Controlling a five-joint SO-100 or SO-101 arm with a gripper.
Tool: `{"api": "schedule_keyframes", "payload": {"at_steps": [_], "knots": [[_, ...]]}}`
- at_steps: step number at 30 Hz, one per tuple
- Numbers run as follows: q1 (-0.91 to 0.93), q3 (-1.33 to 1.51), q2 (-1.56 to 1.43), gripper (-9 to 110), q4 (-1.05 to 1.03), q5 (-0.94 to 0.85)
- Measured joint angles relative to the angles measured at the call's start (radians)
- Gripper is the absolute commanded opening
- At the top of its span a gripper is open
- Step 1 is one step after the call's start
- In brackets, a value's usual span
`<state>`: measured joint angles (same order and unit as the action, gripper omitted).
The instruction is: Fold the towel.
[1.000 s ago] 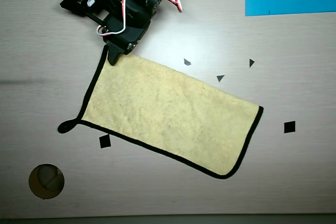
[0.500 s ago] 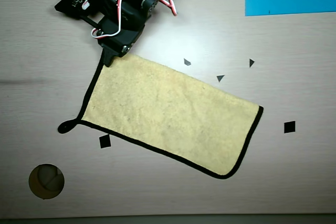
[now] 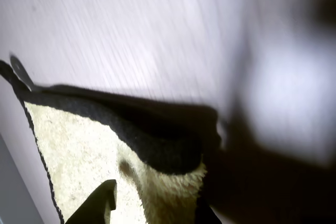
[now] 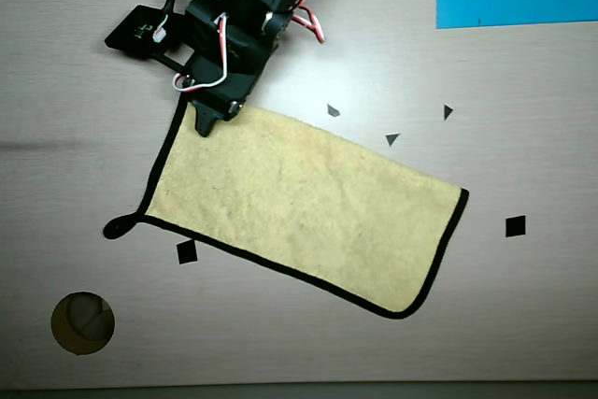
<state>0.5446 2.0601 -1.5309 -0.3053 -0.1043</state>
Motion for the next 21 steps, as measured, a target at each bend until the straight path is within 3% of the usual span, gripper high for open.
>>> {"api": "schedule_keyframes", "payload": {"at_steps": [2, 7, 21], "knots": [[-0.005, 0.000, 0.002, 0, 0.006, -0.003], [-0.006, 0.002, 0.015, 0, 0.063, -0.011], [-0.021, 0.002, -0.129, 0, 0.074, -0.241]]}}
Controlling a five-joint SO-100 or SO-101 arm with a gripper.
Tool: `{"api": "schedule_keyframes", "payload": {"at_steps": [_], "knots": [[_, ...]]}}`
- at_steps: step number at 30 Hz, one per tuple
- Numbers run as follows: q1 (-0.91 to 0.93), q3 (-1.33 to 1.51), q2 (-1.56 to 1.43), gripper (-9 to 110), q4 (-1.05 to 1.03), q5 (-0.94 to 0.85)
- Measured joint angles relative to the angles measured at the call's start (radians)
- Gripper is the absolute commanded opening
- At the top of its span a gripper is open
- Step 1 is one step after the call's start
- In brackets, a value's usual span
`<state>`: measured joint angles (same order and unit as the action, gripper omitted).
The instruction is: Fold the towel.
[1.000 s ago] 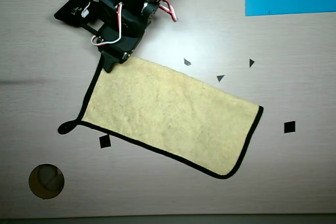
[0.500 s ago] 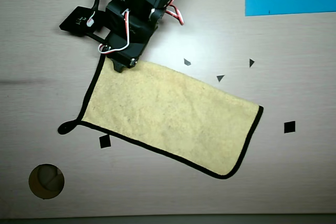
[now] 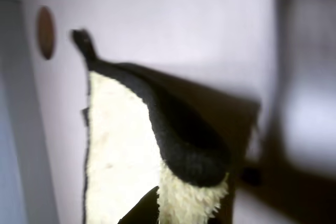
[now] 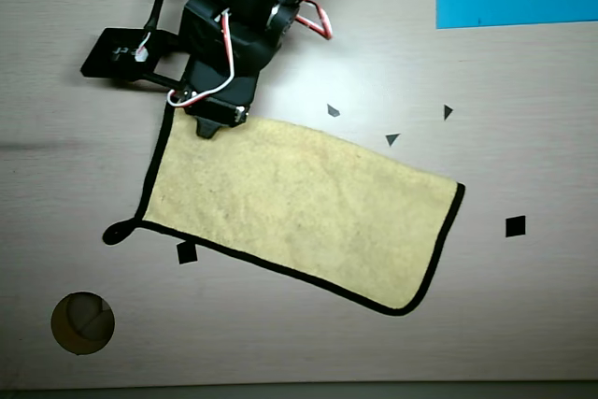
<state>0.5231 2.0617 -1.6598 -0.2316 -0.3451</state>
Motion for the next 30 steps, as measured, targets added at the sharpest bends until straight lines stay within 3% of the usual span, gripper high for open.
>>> {"api": "schedule_keyframes", "payload": {"at_steps": [13, 30], "knots": [[-0.163, 0.002, -0.190, 0, -0.155, -0.034], [-0.442, -0.241, -0.133, 0, -0.272, -0.034]]}}
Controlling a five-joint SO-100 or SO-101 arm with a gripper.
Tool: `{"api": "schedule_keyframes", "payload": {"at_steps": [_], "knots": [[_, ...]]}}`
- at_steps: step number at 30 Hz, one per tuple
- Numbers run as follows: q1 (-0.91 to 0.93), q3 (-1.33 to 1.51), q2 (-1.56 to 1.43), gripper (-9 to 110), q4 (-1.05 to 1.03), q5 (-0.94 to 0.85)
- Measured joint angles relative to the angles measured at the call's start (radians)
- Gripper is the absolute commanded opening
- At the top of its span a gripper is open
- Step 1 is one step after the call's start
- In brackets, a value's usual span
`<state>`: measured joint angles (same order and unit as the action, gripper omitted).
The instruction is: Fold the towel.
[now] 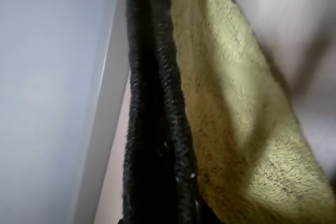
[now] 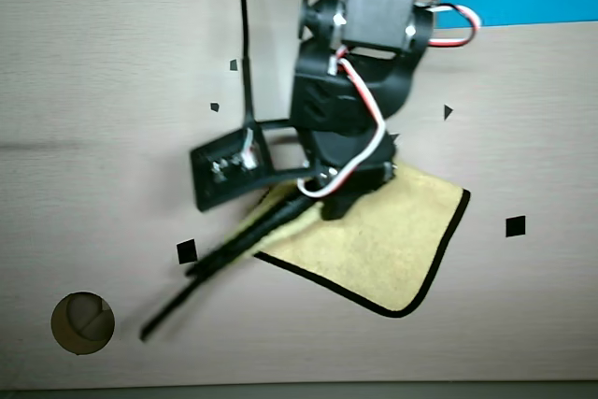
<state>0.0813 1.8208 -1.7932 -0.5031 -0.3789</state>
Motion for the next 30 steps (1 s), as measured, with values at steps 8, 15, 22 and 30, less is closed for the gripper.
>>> {"api": "schedule_keyframes", "payload": {"at_steps": [8, 15, 22, 30], "knots": [[-0.133, -0.002, 0.046, 0, -0.009, -0.025], [-0.216, -0.058, 0.193, 0, -0.023, -0.025], [-0.281, -0.244, 0.362, 0, -0.054, 0.006], [-0.348, -0.258, 0.364, 0, -0.067, 0.006]]}}
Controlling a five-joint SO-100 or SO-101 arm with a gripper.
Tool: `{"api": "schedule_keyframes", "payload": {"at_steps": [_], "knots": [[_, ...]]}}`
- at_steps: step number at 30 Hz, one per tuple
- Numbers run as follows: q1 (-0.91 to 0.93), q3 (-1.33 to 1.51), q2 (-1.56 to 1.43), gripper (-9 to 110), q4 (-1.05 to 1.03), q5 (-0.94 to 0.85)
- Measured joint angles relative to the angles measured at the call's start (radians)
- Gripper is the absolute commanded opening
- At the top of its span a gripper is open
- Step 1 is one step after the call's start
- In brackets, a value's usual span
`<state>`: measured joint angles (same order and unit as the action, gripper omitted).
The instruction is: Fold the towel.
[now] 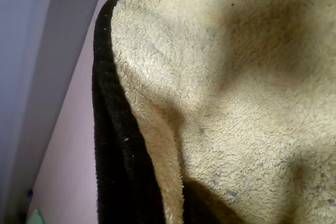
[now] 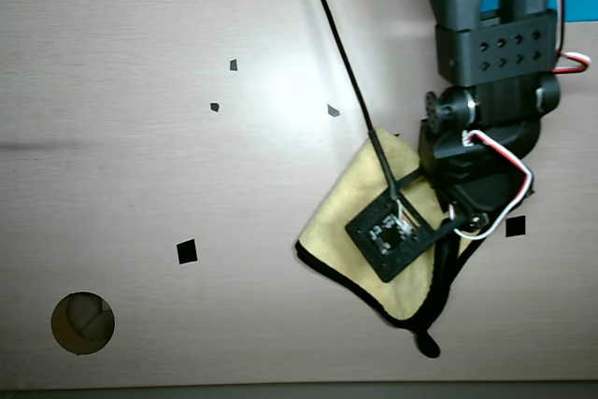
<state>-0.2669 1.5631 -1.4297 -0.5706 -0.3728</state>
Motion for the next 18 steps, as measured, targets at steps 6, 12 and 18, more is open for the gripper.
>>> {"api": "schedule_keyframes", "payload": {"at_steps": [6, 12, 18], "knots": [[-0.003, -0.002, 0.040, 12, 0.000, -0.048], [-0.003, -0.002, 0.043, 23, -0.029, -0.098], [-0.003, -0.002, 0.043, 28, -0.104, -0.100]]}}
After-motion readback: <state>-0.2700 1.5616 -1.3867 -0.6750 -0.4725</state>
